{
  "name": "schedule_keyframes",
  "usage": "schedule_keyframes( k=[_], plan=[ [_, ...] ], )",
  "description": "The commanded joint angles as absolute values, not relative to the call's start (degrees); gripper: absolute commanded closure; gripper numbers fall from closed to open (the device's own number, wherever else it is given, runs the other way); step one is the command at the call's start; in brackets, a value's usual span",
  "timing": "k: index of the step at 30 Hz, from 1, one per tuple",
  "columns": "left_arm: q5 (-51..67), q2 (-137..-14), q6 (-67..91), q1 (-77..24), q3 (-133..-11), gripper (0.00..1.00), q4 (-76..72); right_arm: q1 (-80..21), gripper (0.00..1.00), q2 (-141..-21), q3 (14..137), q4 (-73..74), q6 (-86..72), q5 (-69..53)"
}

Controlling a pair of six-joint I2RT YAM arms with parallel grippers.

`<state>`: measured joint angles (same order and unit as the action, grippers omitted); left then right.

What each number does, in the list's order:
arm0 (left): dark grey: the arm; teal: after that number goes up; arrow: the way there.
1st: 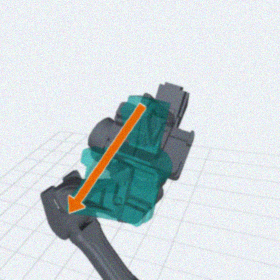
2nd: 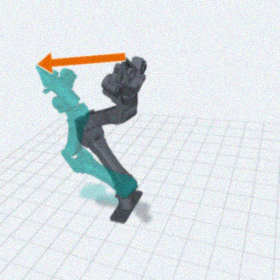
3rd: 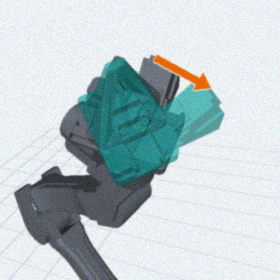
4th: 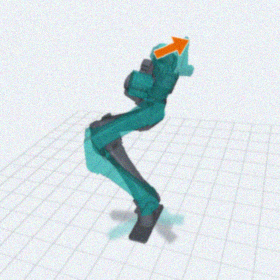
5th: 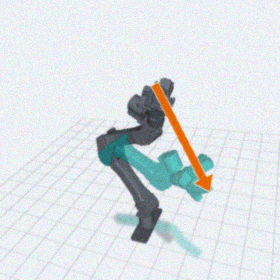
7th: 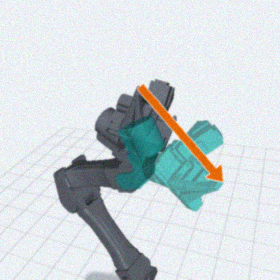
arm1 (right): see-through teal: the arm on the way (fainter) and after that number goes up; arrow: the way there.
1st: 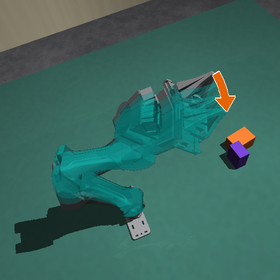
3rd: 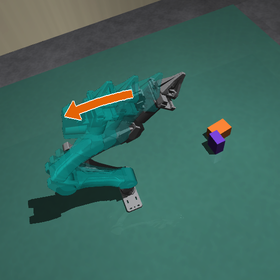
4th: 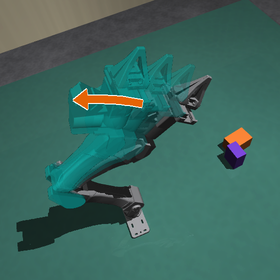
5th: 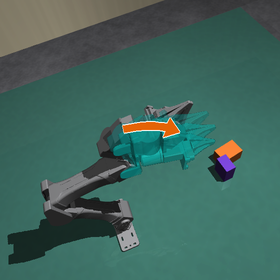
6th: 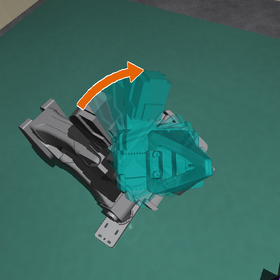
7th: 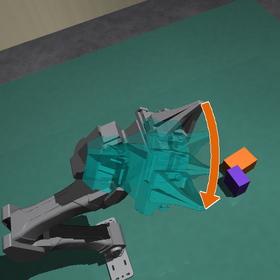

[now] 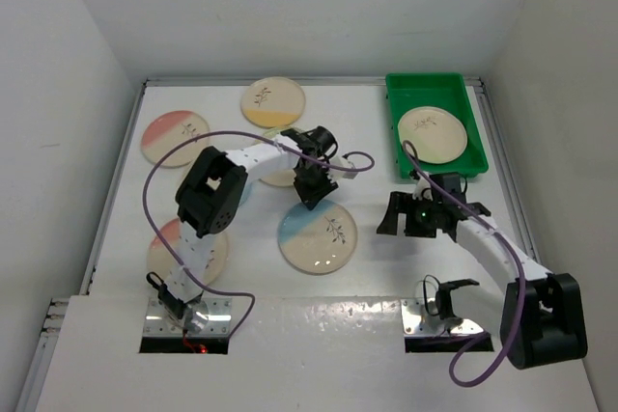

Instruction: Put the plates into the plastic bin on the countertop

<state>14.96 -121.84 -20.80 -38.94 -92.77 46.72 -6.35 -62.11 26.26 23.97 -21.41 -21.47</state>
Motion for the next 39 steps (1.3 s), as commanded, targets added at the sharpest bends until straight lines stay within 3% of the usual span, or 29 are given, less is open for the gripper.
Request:
schedule_keyframes(
  k=[1,6,10,11,19,25,28,29,34,35,36,39],
  plan=[
    [14.2,-121.5,-22.4,-39.0,-90.4,0.61,48.8,-8.6,0.1,-63.3,27.5,17.6,-22.5,-23.0],
    [14.9,-124.2,-21.4,-35.8,-88.0,0.59,48.0,-12.2,0.1,-64.0,28.4,17.5,-21.7,-22.0],
    [16.2,-125.3,-21.4,-35.7,-86.7,0.95,48.0,-14.6,0.1,-66.4,28.4,16.5,-21.8,-21.2],
    [16.8,-125.3,-20.8,-35.7,-86.7,1.0,48.0,-14.9,0.1,-67.7,28.2,15.0,-22.1,-21.5],
    [18.6,-112.3,-21.7,-34.4,-93.2,1.0,48.0,-18.9,0.1,-79.5,29.4,3.9,-25.0,-27.3],
    [20.6,-104.5,-22.5,-34.9,-90.6,1.0,47.5,-19.2,0.14,-88.7,29.0,-8.7,-29.4,-33.7],
    [21.3,-104.0,-22.0,-34.9,-88.6,1.0,46.7,-20.1,0.28,-92.4,29.4,-13.3,-31.4,-37.6],
    [21.3,-104.0,-22.0,-34.9,-88.0,1.0,45.8,-20.7,0.39,-93.3,29.4,-15.3,-32.3,-38.4],
    [21.9,-105.3,-21.4,-34.4,-86.7,1.0,43.9,-22.8,0.73,-96.2,28.7,-28.4,-40.4,-43.1],
    [21.9,-105.3,-21.4,-34.4,-86.1,1.0,43.4,-22.9,0.91,-96.2,28.6,-29.7,-41.3,-43.0],
    [21.9,-105.8,-21.4,-34.4,-86.1,1.0,43.4,-23.0,1.0,-96.4,28.4,-31.0,-42.5,-43.1],
    [21.3,-106.3,-21.4,-33.8,-86.7,1.0,43.4,-21.9,1.0,-95.3,27.7,-35.0,-47.1,-42.3]
  ],
)
